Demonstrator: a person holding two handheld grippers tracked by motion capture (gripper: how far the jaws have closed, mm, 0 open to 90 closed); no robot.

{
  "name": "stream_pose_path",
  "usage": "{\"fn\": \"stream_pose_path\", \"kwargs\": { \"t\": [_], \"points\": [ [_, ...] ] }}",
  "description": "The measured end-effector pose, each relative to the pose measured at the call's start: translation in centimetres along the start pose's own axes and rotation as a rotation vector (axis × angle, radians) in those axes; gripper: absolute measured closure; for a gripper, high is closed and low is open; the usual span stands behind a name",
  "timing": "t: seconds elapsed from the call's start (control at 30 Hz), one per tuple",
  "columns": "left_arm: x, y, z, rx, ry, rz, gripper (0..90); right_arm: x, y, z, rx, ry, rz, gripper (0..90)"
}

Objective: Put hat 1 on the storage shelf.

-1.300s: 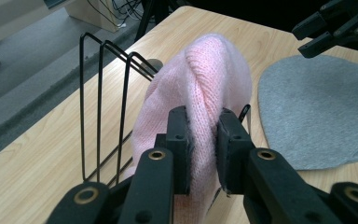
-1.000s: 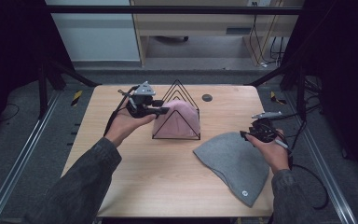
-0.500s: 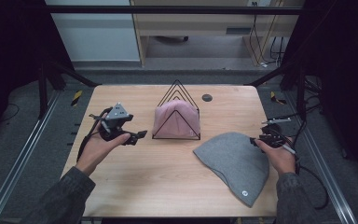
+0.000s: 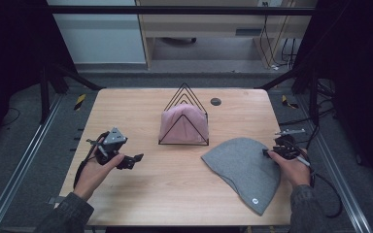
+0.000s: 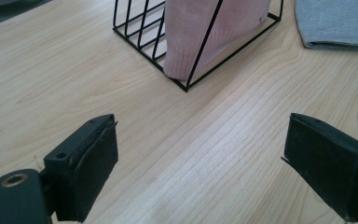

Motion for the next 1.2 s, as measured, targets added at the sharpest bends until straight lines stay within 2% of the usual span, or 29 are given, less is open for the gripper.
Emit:
{"fn": "stream_pose_path", "kwargs": {
  "t": [0.1, 0.2, 0.3, 0.57, 0.7, 0.8, 0.9, 0.93, 0.97, 1.0, 1.07, 1.1, 1.13, 1.2],
  "points": [
    [-0.3, 0.0, 0.9, 0.012, 0.029, 0.000, 9.8, 0.0, -0.2, 0.3, -0.012, 0.006, 0.003, 50.3],
    [-0.6, 0.1, 1.5, 0.002, 0.037, -0.008, 10.1, -0.1, -0.3, 0.5, -0.017, 0.019, 0.001, 53.4],
    [-0.8, 0.3, 1.5, 0.012, 0.046, -0.009, 10.1, -0.3, -0.1, 0.5, -0.012, 0.037, -0.003, 63.3],
    [-0.4, 0.3, 1.7, 0.012, 0.040, -0.006, 10.2, -1.2, 0.0, 0.7, -0.010, 0.080, -0.048, 81.0],
    [-0.1, 0.2, 2.3, -0.002, 0.031, 0.001, 10.2, -1.3, 0.0, 0.7, -0.008, 0.084, -0.058, 84.8],
    [0.1, 0.0, 3.2, -0.020, 0.038, 0.014, 10.1, -1.7, 0.5, 0.5, 0.018, 0.092, -0.070, 85.5],
    [0.2, -0.2, 3.9, -0.047, 0.040, 0.018, 10.0, -2.4, 1.9, -0.2, 0.075, 0.099, -0.086, 85.6],
    [0.4, -0.3, 4.0, -0.052, 0.043, 0.023, 9.8, -3.2, 3.0, -0.8, 0.119, 0.126, -0.101, 85.7],
    [0.4, -0.3, 4.0, -0.052, 0.043, 0.023, 9.4, -3.2, 3.0, -0.8, 0.119, 0.126, -0.101, 85.7],
    [0.4, -0.3, 4.0, -0.050, 0.046, 0.024, 9.3, -4.2, 4.2, -1.4, 0.151, 0.153, -0.116, 85.8],
    [0.4, -0.3, 4.1, -0.052, 0.049, 0.023, 9.3, -5.1, 5.3, -2.1, 0.184, 0.179, -0.131, 85.8],
    [0.4, -0.3, 4.1, -0.052, 0.049, 0.023, 9.3, -5.1, 5.3, -2.1, 0.184, 0.179, -0.131, 85.8],
    [0.4, -0.4, 4.2, -0.055, 0.054, 0.023, 9.2, -6.0, 6.4, -2.8, 0.210, 0.214, -0.142, 85.9],
    [0.4, -0.3, 4.2, -0.051, 0.056, 0.027, 9.1, -6.9, 7.6, -3.5, 0.238, 0.239, -0.157, 85.9]
  ]
}}
Point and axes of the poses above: each handheld gripper's, and its own axes: y roughly backward along the jaws, z roughly out of its underside, x roughly to its right, the point moved 6 cm from there along -y, roughly forward along the jaws, and after that the axes turned 4 degrees about z, right-handed, at the moved point
